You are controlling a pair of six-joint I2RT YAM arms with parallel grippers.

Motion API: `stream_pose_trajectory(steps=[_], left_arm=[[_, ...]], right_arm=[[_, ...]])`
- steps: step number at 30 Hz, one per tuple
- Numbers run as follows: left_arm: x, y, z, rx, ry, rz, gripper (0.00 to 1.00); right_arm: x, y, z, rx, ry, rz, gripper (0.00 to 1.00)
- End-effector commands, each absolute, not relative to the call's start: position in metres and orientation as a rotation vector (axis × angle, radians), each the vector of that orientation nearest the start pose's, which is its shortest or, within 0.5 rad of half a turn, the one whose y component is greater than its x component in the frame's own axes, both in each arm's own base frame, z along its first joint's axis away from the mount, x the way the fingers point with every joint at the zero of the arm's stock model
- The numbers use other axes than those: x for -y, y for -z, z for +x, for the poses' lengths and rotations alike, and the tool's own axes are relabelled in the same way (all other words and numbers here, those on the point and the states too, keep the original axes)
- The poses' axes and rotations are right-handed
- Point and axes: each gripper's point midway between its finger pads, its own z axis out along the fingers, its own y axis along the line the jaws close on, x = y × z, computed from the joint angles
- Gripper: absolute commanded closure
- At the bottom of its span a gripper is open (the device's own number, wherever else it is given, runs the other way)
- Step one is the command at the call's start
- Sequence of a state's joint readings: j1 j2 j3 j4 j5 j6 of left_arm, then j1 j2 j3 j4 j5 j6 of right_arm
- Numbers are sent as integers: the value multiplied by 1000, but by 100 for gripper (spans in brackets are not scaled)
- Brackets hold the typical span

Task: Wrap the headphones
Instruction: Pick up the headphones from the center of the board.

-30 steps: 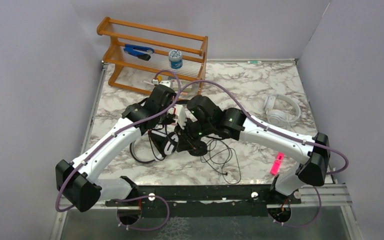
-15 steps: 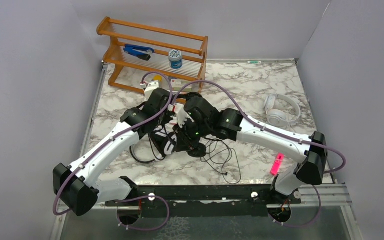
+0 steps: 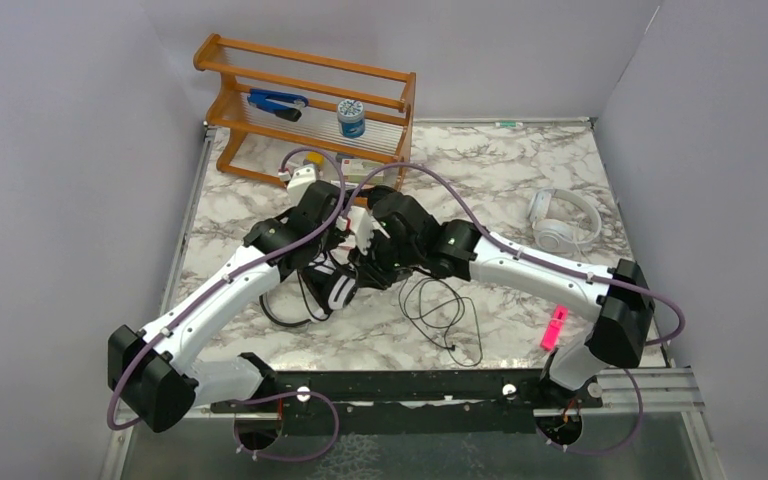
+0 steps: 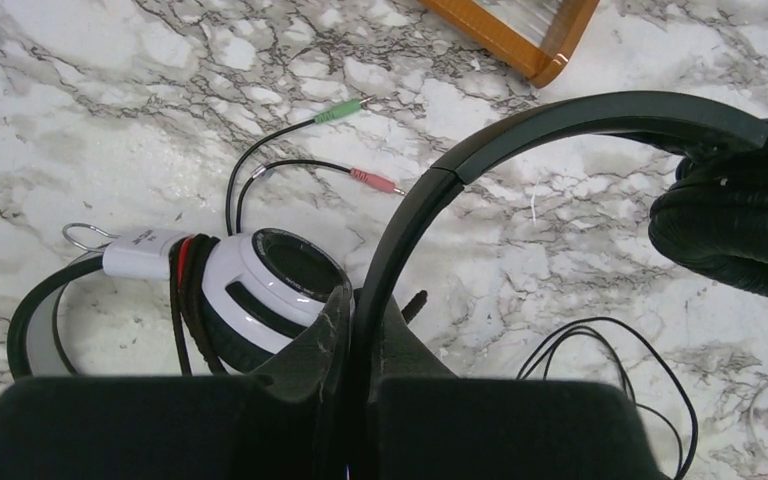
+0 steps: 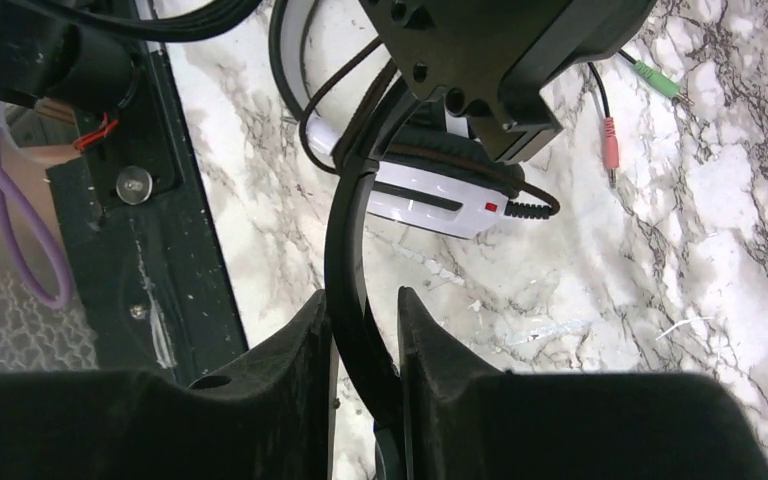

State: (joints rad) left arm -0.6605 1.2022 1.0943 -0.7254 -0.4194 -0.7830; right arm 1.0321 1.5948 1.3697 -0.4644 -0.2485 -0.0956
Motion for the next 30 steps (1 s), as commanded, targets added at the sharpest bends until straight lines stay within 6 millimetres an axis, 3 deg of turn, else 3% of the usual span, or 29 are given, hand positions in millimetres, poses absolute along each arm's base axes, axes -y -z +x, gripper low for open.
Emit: stream_pose_trajectory(steps=[1,2,4,8,11,17,20,22,25,27,30], left_arm=[[218,-183,237,-2414,497,-238,100],[217,-184,237,-2409,499,-239,100],[215,-187,238,-2392,492,-225,100],[206,-203,245,-2329,446,-176,100],[199,-216,248,-2279,418,-125,100],[189,-233,254,-2218,351,-13,100],[190,-239,257,-2204,345,30,100],[192,-242,258,-2202,346,58,100],[198,-248,256,-2198,374,123,100],[203,-254,253,-2189,403,200,100],[210,-266,250,-2181,483,272,100]], right_arm=[[-446,-267,266,-1535,-655,-1101,73],[-445,-267,265,-1538,-655,-1099,72],[-443,-265,263,-1551,-659,-1109,56],[-422,-261,243,-1720,-672,-1147,15],[-381,-251,216,-1881,-635,-1216,11],[-306,-316,178,-1832,-699,-997,1],[-272,-333,188,-1801,-592,-848,0],[-262,-335,192,-1792,-544,-823,0],[-249,-319,207,-1852,-414,-796,0],[-232,-303,230,-1906,-353,-745,0],[-203,-277,267,-1925,-520,-643,0]])
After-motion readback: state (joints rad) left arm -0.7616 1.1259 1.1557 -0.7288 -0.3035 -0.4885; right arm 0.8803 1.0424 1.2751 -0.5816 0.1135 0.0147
